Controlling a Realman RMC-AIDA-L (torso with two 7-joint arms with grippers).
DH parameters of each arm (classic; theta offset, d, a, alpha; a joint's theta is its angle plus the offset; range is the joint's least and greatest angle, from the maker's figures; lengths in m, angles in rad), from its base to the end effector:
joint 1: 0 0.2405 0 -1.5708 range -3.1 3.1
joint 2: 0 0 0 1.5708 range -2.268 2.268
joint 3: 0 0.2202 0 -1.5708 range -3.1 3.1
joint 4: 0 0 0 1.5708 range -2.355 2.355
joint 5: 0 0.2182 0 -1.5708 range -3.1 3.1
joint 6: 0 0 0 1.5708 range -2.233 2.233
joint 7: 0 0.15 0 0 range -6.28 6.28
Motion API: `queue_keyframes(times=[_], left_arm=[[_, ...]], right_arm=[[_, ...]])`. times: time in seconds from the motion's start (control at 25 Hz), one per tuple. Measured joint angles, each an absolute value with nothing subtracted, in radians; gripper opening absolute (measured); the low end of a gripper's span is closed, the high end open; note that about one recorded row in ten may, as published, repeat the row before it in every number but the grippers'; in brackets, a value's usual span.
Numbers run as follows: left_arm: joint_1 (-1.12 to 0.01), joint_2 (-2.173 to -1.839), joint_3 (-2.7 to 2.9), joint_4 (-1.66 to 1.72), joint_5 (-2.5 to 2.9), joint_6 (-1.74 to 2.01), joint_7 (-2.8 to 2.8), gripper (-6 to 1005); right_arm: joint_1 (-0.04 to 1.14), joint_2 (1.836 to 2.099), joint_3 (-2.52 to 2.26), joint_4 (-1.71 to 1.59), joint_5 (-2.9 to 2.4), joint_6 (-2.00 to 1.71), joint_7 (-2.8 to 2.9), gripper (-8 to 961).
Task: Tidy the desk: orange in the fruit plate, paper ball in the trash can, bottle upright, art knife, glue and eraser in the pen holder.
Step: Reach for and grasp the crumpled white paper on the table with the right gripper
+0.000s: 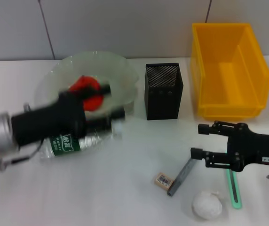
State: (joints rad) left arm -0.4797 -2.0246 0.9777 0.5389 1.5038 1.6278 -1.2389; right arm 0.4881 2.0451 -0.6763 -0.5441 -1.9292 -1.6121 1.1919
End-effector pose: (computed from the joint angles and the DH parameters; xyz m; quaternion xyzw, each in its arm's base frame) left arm -0.2090 0.3115 0.0144 -0.9063 -0.1566 -0.3770 0.1093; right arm 0.2515 0.3034 0.0114 -0.9352 0.1753 0.2767 0.1346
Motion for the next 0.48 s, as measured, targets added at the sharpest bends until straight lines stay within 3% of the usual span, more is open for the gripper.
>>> queue_keyframes(times=[0.2,0.48], left_arm=[[-0.466,-1.996,1.01,0.502,1.588,1.71,-1.278,792],[-0.459,-2.004,1.014,0.478,1.676,1.734,-1.251,794]], right_arm=[[0.505,2.029,-0.688,-0.572,-1.933,-1.671,1.265,762],[0.582,1.999,-0.776,-0.828,-2.107,-1.87,1.611,762]])
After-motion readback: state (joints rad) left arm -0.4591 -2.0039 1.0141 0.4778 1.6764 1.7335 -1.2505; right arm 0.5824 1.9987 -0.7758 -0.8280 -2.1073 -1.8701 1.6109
